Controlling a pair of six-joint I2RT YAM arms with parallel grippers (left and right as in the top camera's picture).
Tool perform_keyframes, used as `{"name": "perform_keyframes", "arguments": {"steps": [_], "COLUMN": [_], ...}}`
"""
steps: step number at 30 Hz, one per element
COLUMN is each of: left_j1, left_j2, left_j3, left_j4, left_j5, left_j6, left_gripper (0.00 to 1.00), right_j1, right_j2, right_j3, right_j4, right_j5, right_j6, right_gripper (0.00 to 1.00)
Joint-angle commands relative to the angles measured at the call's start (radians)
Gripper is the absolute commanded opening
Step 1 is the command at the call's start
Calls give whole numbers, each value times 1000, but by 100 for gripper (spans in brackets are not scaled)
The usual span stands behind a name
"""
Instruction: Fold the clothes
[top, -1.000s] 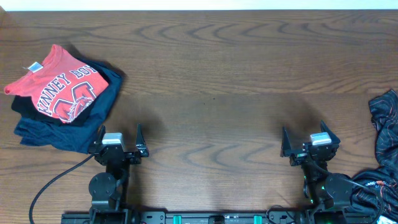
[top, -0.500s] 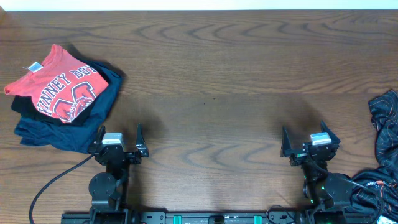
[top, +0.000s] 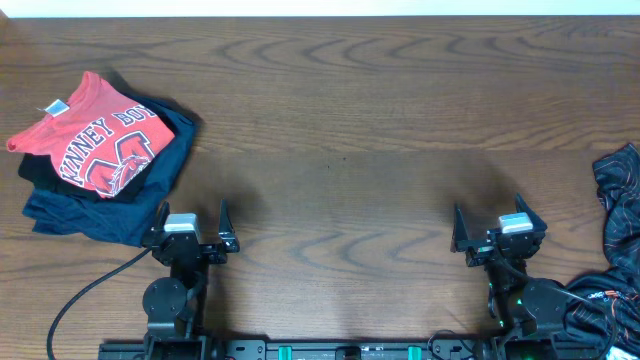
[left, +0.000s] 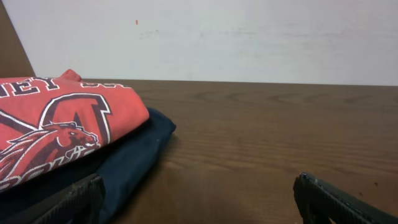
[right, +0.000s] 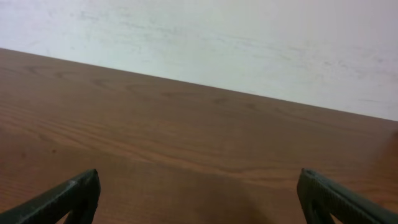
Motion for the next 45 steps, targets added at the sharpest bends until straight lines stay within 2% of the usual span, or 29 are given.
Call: {"name": "perform_keyframes", "arguments": {"steps": [1, 18, 21, 27, 32, 41, 45], "left_j1": [4, 4, 4, 4, 4, 4, 4], "left_j2": [-7, -6, -5, 75, 257, 649, 753], "left_j3": [-15, -15, -11, 99, 281, 680, 799], "left_j4": [-41, -43, -48, -168, -284, -541, -640], "left_j5": [-12, -11, 7, 26, 34, 84, 121], "left_j6": [14, -11, -70, -71, -74, -74, -74], "left_gripper": [98, 98, 98, 98, 98, 98, 98], "right_j1": [-10, -9, -9, -10, -10, -10, -9], "right_j2": [-5, -5, -5, 44, 225, 716, 868], "right_j3": [-1, 0, 27, 176, 340, 686, 815], "right_j4": [-4, 6, -40, -205, -314, -550, -609], "right_j5": [-4, -31, 50, 192, 218, 216, 122], "right_j6": [19, 55, 100, 102, 125, 138, 138], "right_gripper": [99, 99, 99, 99, 99, 99, 99]}}
